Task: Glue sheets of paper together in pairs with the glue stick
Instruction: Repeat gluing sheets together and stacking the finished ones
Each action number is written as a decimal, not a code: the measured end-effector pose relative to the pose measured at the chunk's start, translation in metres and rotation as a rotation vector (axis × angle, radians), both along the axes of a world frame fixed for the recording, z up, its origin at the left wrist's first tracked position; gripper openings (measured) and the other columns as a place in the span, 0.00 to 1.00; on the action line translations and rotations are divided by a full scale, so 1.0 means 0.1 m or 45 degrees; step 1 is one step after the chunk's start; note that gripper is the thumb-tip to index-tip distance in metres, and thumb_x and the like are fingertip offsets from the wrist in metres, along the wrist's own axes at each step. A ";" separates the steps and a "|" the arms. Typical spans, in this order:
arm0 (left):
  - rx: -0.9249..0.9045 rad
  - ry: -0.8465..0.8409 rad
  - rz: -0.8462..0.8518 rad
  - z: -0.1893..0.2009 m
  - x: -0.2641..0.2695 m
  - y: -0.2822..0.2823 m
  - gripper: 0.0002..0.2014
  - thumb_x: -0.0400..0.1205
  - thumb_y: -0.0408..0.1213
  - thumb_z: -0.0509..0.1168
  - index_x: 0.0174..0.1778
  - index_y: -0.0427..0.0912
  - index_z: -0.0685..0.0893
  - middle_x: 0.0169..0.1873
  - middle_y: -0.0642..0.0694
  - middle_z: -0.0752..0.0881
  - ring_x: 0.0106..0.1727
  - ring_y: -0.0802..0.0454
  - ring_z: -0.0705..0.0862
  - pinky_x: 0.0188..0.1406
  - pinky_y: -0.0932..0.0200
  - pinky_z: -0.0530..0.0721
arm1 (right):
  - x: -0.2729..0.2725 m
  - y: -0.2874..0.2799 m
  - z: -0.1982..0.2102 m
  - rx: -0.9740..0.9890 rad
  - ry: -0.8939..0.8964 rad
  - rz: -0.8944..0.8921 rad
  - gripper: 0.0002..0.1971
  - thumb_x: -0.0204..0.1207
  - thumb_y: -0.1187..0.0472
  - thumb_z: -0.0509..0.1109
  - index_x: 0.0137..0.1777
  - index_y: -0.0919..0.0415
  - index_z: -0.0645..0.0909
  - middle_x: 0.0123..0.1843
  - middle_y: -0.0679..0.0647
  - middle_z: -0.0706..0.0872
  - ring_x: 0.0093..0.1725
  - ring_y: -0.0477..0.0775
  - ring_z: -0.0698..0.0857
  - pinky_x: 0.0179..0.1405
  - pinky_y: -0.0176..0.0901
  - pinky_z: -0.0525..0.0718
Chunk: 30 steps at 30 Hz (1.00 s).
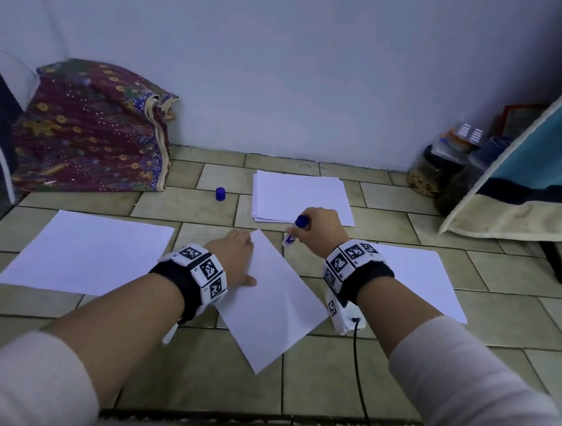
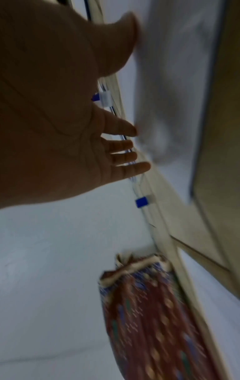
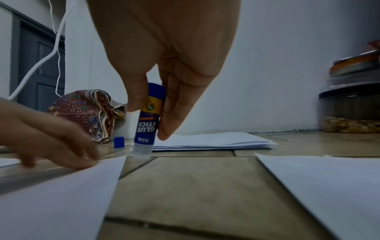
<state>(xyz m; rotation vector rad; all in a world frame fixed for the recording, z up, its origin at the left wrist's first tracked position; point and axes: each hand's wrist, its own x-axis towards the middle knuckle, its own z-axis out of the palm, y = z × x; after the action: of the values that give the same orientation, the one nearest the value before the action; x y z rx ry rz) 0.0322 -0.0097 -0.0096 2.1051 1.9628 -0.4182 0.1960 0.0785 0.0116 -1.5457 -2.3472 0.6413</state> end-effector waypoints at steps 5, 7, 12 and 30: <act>-0.027 -0.076 0.120 0.00 0.02 0.01 0.38 0.81 0.55 0.63 0.81 0.37 0.59 0.77 0.43 0.65 0.76 0.46 0.65 0.71 0.50 0.73 | -0.27 0.05 -0.01 -0.028 -0.038 0.036 0.16 0.76 0.53 0.72 0.56 0.66 0.82 0.54 0.60 0.85 0.53 0.57 0.82 0.45 0.41 0.78; -0.029 -0.112 0.165 0.00 0.04 0.02 0.36 0.81 0.52 0.65 0.79 0.37 0.61 0.76 0.42 0.66 0.75 0.46 0.66 0.70 0.50 0.73 | -0.38 0.03 0.00 -0.030 -0.033 0.088 0.15 0.76 0.56 0.72 0.56 0.66 0.82 0.55 0.60 0.86 0.55 0.57 0.82 0.48 0.42 0.80; -0.020 -0.144 0.167 -0.02 -0.01 0.02 0.35 0.80 0.53 0.66 0.78 0.37 0.64 0.75 0.43 0.67 0.74 0.46 0.66 0.69 0.50 0.74 | -0.60 0.02 0.05 -0.018 -0.115 0.197 0.14 0.77 0.58 0.71 0.57 0.69 0.83 0.54 0.62 0.87 0.55 0.59 0.84 0.55 0.47 0.83; -0.016 -0.071 0.131 -0.06 0.00 0.01 0.39 0.81 0.55 0.64 0.81 0.38 0.58 0.78 0.45 0.63 0.76 0.46 0.64 0.68 0.50 0.75 | -0.22 -0.16 0.15 -0.003 -0.337 0.463 0.09 0.72 0.61 0.75 0.49 0.65 0.85 0.47 0.59 0.87 0.46 0.54 0.80 0.38 0.42 0.78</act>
<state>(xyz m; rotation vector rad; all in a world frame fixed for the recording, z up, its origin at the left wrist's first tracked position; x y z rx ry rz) 0.0326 -0.0083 -0.0154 1.9756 2.0204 -0.3476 0.1742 0.0627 0.0264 -1.2789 -2.8643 0.5392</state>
